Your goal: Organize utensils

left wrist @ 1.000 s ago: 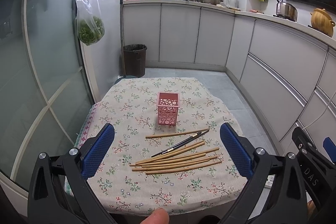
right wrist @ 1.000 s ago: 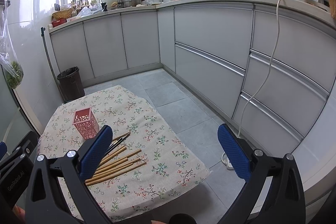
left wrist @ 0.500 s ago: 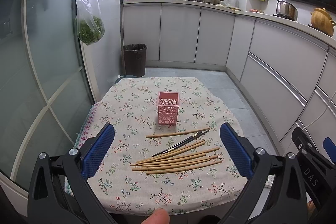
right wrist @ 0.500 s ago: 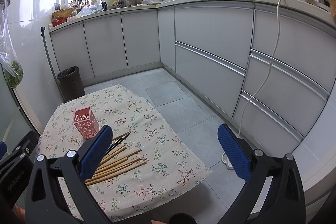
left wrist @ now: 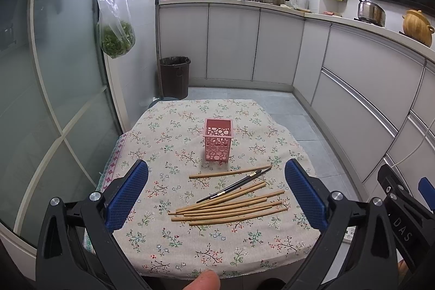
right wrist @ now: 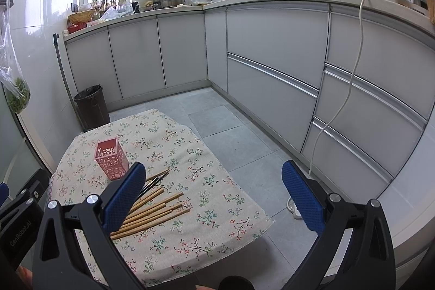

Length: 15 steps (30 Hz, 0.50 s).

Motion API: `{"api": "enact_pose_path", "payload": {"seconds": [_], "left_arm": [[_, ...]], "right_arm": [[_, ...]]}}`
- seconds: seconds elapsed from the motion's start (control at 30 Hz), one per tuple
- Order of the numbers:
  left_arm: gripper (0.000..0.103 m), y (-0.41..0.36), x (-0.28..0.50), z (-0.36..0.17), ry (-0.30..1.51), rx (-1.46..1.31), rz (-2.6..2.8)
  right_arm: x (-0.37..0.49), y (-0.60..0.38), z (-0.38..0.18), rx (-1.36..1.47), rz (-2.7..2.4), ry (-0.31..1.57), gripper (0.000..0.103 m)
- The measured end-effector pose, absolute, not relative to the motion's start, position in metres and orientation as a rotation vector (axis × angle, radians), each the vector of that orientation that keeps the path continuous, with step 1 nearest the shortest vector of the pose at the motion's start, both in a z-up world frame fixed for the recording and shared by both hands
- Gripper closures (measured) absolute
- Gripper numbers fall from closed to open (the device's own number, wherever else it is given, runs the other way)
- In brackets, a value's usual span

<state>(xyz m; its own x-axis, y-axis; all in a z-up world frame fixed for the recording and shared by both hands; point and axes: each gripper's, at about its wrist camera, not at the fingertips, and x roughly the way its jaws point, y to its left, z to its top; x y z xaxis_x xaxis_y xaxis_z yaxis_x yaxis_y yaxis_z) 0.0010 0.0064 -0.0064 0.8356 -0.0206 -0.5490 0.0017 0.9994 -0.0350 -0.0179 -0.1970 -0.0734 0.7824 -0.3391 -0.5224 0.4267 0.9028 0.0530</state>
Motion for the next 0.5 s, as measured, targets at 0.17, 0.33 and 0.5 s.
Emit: {"api": "enact_pose_path", "payload": {"seconds": [0.17, 0.33, 0.5], "left_arm": [[0.007, 0.0069, 0.0013, -0.0069, 0.581, -0.034, -0.011], [0.007, 0.0071, 0.0015, -0.0069, 0.58, -0.034, -0.011], [0.007, 0.0081, 0.0023, -0.0073, 0.583, -0.035, -0.008]], "right_arm": [[-0.0179, -0.1972, -0.0733, 0.172, -0.415, 0.53, 0.006], [-0.0177, -0.196, -0.0732, 0.17, -0.415, 0.531, 0.006], [-0.0173, -0.1957, -0.0734, 0.171, -0.415, 0.532, 0.006]]}}
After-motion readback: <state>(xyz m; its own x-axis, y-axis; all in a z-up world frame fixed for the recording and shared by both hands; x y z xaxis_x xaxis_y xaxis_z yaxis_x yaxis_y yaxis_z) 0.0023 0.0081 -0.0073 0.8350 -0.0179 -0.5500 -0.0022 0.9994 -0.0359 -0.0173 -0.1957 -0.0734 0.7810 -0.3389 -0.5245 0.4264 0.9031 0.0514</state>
